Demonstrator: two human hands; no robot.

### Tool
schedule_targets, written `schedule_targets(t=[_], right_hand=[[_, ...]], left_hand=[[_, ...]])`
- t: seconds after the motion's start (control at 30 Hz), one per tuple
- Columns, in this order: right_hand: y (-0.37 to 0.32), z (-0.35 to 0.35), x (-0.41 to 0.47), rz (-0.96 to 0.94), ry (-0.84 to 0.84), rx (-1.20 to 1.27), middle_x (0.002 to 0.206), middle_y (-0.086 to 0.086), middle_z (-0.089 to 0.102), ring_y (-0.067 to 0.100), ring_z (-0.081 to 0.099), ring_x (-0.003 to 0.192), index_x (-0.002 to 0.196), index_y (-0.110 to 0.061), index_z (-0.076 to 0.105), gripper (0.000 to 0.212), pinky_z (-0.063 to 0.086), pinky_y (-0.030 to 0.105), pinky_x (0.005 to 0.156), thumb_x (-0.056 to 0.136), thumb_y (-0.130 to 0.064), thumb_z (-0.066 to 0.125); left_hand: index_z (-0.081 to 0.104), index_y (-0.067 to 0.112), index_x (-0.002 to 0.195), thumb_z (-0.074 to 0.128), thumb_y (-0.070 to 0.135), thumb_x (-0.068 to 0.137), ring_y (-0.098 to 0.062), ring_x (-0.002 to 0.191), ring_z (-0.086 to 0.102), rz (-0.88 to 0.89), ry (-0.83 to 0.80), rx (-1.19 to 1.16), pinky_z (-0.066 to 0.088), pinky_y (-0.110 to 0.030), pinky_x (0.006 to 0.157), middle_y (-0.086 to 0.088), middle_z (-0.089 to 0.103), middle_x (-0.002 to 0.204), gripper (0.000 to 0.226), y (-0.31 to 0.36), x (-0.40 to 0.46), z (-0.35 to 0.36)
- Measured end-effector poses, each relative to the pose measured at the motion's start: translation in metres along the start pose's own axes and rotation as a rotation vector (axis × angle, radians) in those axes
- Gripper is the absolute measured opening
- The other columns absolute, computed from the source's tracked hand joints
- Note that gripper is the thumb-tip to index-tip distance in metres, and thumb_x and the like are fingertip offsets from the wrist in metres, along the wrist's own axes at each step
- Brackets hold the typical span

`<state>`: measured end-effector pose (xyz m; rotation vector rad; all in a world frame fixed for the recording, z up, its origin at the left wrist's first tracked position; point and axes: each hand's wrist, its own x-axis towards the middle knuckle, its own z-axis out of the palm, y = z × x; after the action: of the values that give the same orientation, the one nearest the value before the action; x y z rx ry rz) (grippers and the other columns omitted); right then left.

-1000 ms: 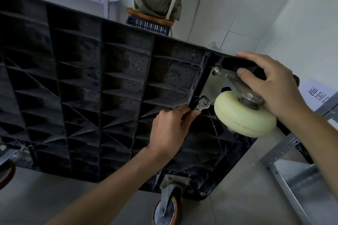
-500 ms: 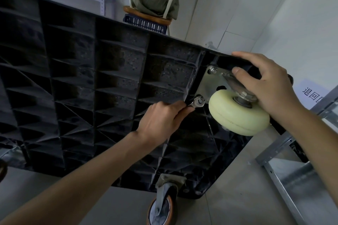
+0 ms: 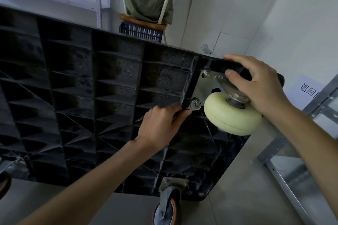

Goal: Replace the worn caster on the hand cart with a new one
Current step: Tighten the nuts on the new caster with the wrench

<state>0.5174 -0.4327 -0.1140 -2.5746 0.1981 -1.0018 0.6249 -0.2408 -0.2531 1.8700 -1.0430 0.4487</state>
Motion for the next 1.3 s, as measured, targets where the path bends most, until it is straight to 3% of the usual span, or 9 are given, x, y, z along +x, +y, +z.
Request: schedule_targets(t=[0.13, 0.23, 0.57, 0.67, 0.73, 0.83, 1.07, 1.2, 1.3], right_hand=[[0.000, -0.001, 0.000, 0.011, -0.006, -0.037, 0.125, -0.017, 0.064, 0.012, 0.055, 0.124, 0.132, -0.044, 0.060, 0.048, 0.040, 0.049, 0.110, 0.087, -0.057, 0.049], [-0.001, -0.001, 0.001, 0.014, -0.018, -0.067, 0.128, -0.018, 0.063, 0.013, 0.053, 0.127, 0.134, -0.045, 0.059, 0.048, 0.038, 0.050, 0.112, 0.089, -0.056, 0.048], [-0.007, -0.011, 0.001, 0.049, -0.123, -0.131, 0.145, -0.016, 0.055, 0.014, 0.047, 0.138, 0.142, -0.045, 0.050, 0.052, 0.039, 0.049, 0.113, 0.092, -0.059, 0.049], [-0.015, -0.022, 0.000, 0.071, -0.169, -0.141, 0.147, -0.018, 0.053, 0.011, 0.049, 0.134, 0.143, -0.043, 0.051, 0.046, 0.044, 0.042, 0.108, 0.097, -0.051, 0.056], [-0.021, -0.032, -0.003, 0.067, -0.176, -0.151, 0.149, -0.019, 0.050, 0.008, 0.047, 0.136, 0.143, -0.042, 0.051, 0.046, 0.042, 0.036, 0.107, 0.099, -0.049, 0.056], [-0.029, -0.052, -0.008, 0.068, -0.175, -0.181, 0.151, -0.021, 0.046, 0.006, 0.041, 0.141, 0.144, -0.043, 0.050, 0.046, 0.040, 0.040, 0.112, 0.099, -0.051, 0.055], [-0.034, -0.117, -0.026, 0.095, -0.113, -0.145, 0.146, -0.022, 0.052, 0.004, 0.047, 0.135, 0.142, -0.043, 0.053, 0.044, 0.043, 0.041, 0.111, 0.099, -0.052, 0.054], [-0.030, -0.150, -0.038, 0.089, -0.085, -0.119, 0.141, -0.025, 0.055, 0.000, 0.049, 0.132, 0.138, -0.046, 0.055, 0.044, 0.043, 0.038, 0.111, 0.097, -0.059, 0.052], [-0.028, -0.174, -0.049, 0.106, -0.057, -0.060, 0.139, -0.028, 0.056, -0.007, 0.049, 0.129, 0.137, -0.043, 0.058, 0.038, 0.040, 0.024, 0.106, 0.100, -0.052, 0.053]], left_hand=[[0.059, 0.020, 0.069, 0.045, 0.063, 0.094, -0.014, 0.044, 0.050, -0.042, -0.003, -0.059, 0.038, -0.033, 0.043, 0.004, 0.051, 0.050, 0.052, 0.005, -0.002, -0.003], [0.062, 0.018, 0.069, 0.046, 0.064, 0.093, -0.017, 0.046, 0.052, -0.075, 0.007, -0.097, 0.043, -0.039, 0.046, 0.003, 0.054, 0.051, 0.054, 0.010, -0.003, -0.011], [0.064, 0.016, 0.072, 0.058, 0.040, 0.102, -0.008, 0.042, 0.056, -0.134, 0.126, -0.238, 0.050, -0.033, 0.046, 0.002, 0.061, 0.052, 0.038, 0.052, 0.041, -0.071], [0.067, 0.013, 0.076, 0.056, 0.040, 0.103, -0.010, 0.041, 0.059, -0.119, 0.112, -0.283, 0.052, -0.029, 0.047, -0.001, 0.064, 0.055, 0.039, 0.076, 0.056, -0.082], [0.067, 0.014, 0.078, 0.054, 0.038, 0.104, -0.014, 0.044, 0.063, -0.124, 0.082, -0.317, 0.055, -0.031, 0.050, -0.002, 0.066, 0.057, 0.038, 0.090, 0.065, -0.086], [0.068, 0.017, 0.082, 0.053, 0.032, 0.105, -0.011, 0.053, 0.068, -0.123, 0.036, -0.323, 0.054, -0.026, 0.055, 0.001, 0.071, 0.062, 0.031, 0.110, 0.075, -0.088], [0.078, 0.023, 0.093, 0.064, 0.028, 0.098, -0.005, 0.072, 0.068, -0.050, 0.018, -0.381, 0.054, -0.018, 0.068, 0.009, 0.073, 0.079, 0.015, 0.165, 0.093, -0.088], [0.079, 0.024, 0.090, 0.070, 0.026, 0.095, -0.020, 0.067, 0.065, -0.041, 0.064, -0.518, 0.055, -0.030, 0.069, 0.001, 0.074, 0.075, 0.011, 0.207, 0.101, -0.083], [0.077, 0.028, 0.083, 0.073, 0.024, 0.092, -0.018, 0.068, 0.069, -0.055, 0.082, -0.612, 0.061, -0.036, 0.075, 0.004, 0.075, 0.073, 0.011, 0.237, 0.104, -0.068]])
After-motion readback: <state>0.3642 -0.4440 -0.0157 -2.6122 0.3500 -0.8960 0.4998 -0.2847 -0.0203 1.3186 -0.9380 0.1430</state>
